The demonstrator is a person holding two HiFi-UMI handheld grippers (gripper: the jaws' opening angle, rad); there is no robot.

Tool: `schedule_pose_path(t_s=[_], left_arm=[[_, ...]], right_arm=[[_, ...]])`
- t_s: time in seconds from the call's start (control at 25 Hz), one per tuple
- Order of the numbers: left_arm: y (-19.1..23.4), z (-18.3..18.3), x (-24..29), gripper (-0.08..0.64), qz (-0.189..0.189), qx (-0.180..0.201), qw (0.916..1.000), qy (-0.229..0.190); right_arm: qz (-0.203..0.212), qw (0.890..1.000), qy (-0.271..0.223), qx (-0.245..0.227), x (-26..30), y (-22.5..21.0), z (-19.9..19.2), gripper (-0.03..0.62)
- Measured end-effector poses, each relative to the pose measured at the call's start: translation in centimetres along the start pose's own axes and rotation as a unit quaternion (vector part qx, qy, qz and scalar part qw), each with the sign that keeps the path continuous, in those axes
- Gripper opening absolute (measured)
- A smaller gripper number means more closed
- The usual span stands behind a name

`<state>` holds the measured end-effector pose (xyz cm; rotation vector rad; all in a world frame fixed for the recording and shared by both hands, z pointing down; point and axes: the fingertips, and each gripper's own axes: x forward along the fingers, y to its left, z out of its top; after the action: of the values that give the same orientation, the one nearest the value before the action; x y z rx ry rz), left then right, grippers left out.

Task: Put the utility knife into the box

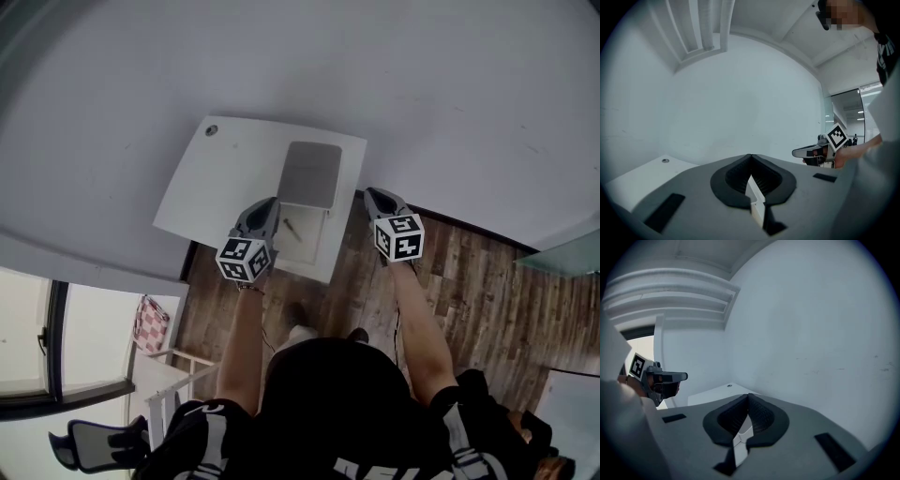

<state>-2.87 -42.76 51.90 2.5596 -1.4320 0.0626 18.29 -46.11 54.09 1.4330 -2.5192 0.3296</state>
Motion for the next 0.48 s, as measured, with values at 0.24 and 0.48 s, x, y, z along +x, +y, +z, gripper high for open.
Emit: schedule_pose_path(t_s=[0.24,0.48], left_arm=[[-3.4,1.0,0.6,0.023,0.002,0.014,0.9999,-0.008],[-5.6,1.6,0.5,0.023,0.009,0.0,0.9997,-0.022]], right_arm=[[0.007,1.0,-0.018,0.015,-3.1,-1.2,0.3,0.015],[0.002,0.999,-0.033,0.017,-5.9,-2.1,0.4,0.015]])
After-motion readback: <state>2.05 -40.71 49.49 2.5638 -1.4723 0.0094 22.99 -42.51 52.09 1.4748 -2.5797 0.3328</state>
